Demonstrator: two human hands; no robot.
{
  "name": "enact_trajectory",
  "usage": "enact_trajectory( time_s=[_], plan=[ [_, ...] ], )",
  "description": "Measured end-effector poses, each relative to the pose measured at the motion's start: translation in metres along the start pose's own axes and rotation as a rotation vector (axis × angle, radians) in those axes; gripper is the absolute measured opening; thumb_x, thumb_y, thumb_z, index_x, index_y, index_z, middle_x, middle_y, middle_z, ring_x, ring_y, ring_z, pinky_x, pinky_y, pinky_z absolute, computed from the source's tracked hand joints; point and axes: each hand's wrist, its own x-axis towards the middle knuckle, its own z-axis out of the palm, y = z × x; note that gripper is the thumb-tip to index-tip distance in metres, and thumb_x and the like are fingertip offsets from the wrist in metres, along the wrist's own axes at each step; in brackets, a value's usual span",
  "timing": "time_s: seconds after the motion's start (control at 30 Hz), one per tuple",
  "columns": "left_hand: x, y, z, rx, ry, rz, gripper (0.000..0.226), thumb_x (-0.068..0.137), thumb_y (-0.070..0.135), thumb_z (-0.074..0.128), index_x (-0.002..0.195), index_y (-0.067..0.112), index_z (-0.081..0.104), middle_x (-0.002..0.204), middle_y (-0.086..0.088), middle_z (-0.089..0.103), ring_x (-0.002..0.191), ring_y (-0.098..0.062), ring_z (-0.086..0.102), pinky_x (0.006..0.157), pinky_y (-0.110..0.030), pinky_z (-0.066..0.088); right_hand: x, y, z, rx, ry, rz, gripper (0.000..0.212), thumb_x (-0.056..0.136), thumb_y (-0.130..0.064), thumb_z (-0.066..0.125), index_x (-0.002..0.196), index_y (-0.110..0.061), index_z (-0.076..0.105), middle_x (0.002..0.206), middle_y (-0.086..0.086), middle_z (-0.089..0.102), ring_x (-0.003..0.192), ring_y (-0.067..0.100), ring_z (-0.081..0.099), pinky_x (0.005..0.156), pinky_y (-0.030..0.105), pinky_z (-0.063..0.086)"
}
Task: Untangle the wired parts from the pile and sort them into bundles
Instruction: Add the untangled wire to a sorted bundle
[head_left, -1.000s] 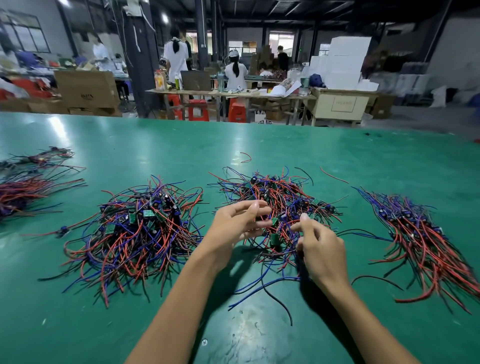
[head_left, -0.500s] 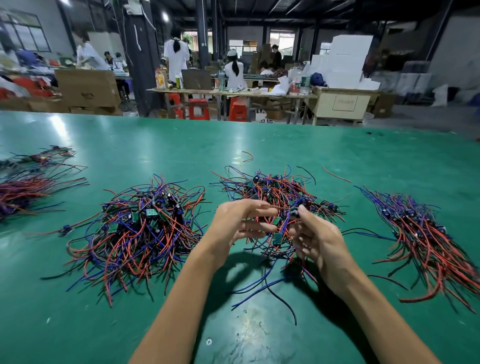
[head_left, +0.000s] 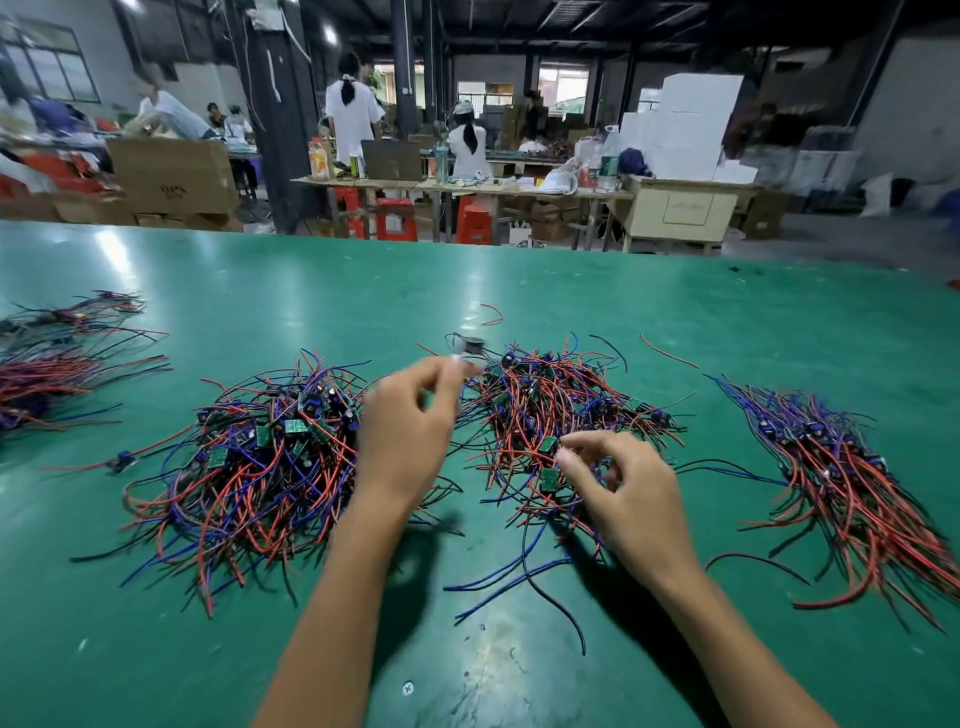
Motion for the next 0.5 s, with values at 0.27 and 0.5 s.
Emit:
enact_trajectory(
  time_s=[0.27, 0.5],
  plan=[
    [0.0, -0.029, -0.027, 0.745, 0.333, -0.396, 0.035, 0.095, 0.035, 0.061, 0.11, 0.005, 0.072, 0.127, -0.019, 0.053, 0.123, -0.038, 0.035, 0.1, -0.048, 0.027, -0.002, 0.0, 0.007, -0.422, -0.116, -0.057, 0.017, 0.092, -0.051, 0.065, 0.099, -0.038, 0.073, 0.096, -0.012, 0.064, 0.102, 0.016, 0.052, 0.085, 0.034, 0.038],
    [-0.004, -0.015, -0.001, 0.657, 0.361, -0.123, 0.036, 0.088, 0.028, 0.066, 0.122, 0.016, 0.063, 0.127, -0.013, 0.052, 0.116, -0.032, 0.039, 0.095, -0.043, 0.03, -0.004, 0.002, 0.009, -0.226, -0.089, 0.016, 0.023, 0.08, -0.049, 0.078, 0.074, -0.033, 0.063, 0.079, -0.018, 0.066, 0.089, 0.01, 0.054, 0.087, 0.032, 0.036]
  ],
)
